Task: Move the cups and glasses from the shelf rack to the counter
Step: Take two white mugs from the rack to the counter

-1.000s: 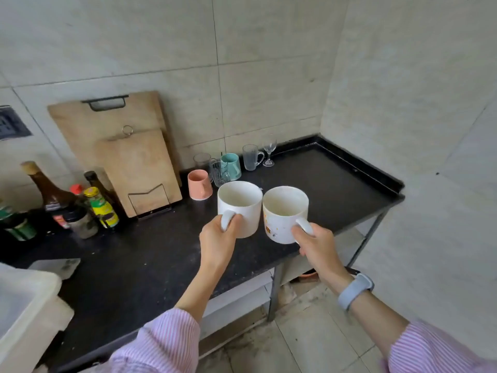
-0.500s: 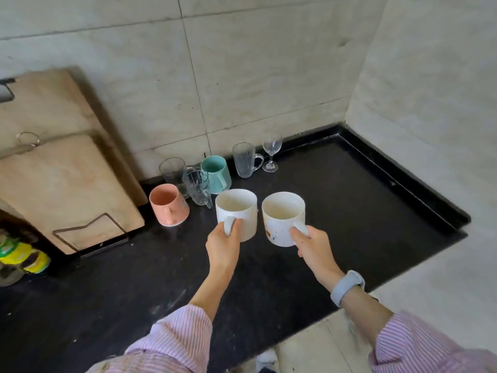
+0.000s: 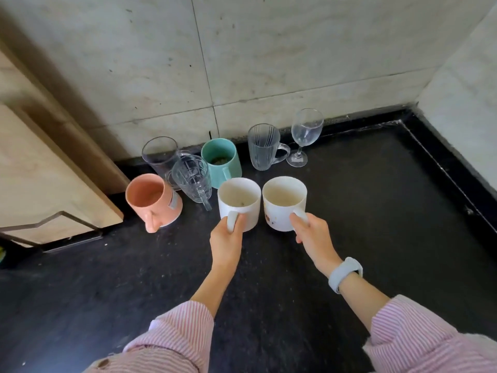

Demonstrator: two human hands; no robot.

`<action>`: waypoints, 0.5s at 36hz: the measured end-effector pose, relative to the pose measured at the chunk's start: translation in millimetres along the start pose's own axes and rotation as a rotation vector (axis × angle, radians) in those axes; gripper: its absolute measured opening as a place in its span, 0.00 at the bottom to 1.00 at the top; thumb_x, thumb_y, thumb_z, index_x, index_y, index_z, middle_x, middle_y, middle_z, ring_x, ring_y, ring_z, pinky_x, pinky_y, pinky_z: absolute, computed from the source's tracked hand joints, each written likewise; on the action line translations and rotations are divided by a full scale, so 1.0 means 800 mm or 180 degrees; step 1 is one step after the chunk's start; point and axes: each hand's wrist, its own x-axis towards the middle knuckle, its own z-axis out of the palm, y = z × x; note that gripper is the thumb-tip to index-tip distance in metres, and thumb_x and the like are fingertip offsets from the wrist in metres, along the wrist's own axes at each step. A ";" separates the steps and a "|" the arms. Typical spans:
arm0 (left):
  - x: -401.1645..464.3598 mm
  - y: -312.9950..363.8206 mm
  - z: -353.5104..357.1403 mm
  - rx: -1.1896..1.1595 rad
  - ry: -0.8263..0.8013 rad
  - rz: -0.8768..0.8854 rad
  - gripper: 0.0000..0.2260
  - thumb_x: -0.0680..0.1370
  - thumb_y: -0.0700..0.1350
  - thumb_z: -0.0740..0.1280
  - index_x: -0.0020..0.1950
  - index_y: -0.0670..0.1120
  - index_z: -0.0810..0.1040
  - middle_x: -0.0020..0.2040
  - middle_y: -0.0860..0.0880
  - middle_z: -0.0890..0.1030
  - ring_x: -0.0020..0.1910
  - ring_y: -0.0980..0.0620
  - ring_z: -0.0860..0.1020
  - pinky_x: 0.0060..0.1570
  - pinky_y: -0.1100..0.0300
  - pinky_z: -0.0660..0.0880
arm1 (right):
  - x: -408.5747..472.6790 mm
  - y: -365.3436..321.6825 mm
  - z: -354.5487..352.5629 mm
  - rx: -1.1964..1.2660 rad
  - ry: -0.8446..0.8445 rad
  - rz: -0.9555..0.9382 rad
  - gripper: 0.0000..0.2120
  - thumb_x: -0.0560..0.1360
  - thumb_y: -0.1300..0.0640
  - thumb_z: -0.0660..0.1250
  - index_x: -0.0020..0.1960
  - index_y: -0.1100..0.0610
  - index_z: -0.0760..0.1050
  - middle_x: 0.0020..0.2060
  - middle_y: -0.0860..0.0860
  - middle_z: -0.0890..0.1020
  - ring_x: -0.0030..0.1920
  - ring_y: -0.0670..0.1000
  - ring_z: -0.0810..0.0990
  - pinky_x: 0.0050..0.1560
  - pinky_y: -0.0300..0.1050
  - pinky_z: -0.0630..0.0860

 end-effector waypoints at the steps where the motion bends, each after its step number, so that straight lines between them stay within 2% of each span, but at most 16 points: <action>1: 0.004 -0.002 0.002 -0.0043 -0.0020 0.0004 0.14 0.75 0.50 0.66 0.37 0.41 0.73 0.30 0.49 0.72 0.31 0.53 0.68 0.33 0.55 0.66 | 0.006 -0.001 0.001 -0.0002 0.0000 0.0006 0.14 0.77 0.53 0.59 0.36 0.61 0.69 0.27 0.52 0.69 0.29 0.48 0.69 0.33 0.42 0.65; 3: 0.010 -0.006 0.007 -0.0102 -0.0075 0.0026 0.13 0.75 0.51 0.66 0.38 0.42 0.75 0.29 0.53 0.71 0.30 0.55 0.67 0.33 0.56 0.66 | 0.017 0.000 0.003 0.0051 0.0030 0.0034 0.14 0.77 0.53 0.59 0.36 0.61 0.69 0.28 0.52 0.69 0.29 0.48 0.69 0.33 0.42 0.66; 6: 0.016 -0.010 0.014 -0.0130 -0.0195 0.0039 0.11 0.75 0.52 0.66 0.35 0.48 0.75 0.26 0.56 0.72 0.28 0.59 0.68 0.33 0.58 0.67 | 0.030 0.001 0.002 0.0229 0.0109 0.0111 0.14 0.76 0.54 0.60 0.34 0.58 0.67 0.28 0.51 0.69 0.30 0.48 0.68 0.34 0.43 0.66; 9: 0.026 -0.007 0.021 -0.0190 -0.0331 0.0065 0.13 0.75 0.54 0.66 0.34 0.48 0.75 0.25 0.57 0.72 0.27 0.59 0.68 0.34 0.58 0.67 | 0.042 0.003 -0.002 0.0269 0.0174 0.0153 0.13 0.77 0.54 0.60 0.36 0.59 0.68 0.29 0.52 0.69 0.30 0.48 0.68 0.35 0.42 0.67; 13: 0.040 0.000 0.034 -0.0168 -0.0333 0.0145 0.12 0.75 0.54 0.66 0.32 0.54 0.73 0.24 0.58 0.73 0.26 0.60 0.71 0.33 0.65 0.66 | 0.056 0.004 -0.006 0.0306 0.0258 0.0128 0.13 0.76 0.54 0.60 0.37 0.61 0.67 0.29 0.53 0.68 0.30 0.48 0.68 0.35 0.43 0.66; 18: 0.054 -0.001 0.045 -0.0183 -0.0222 0.0232 0.14 0.75 0.53 0.66 0.31 0.52 0.71 0.23 0.58 0.71 0.27 0.60 0.69 0.33 0.61 0.66 | 0.068 0.004 -0.005 0.0241 0.0271 0.0090 0.15 0.77 0.54 0.60 0.33 0.57 0.66 0.28 0.52 0.69 0.31 0.49 0.69 0.37 0.43 0.67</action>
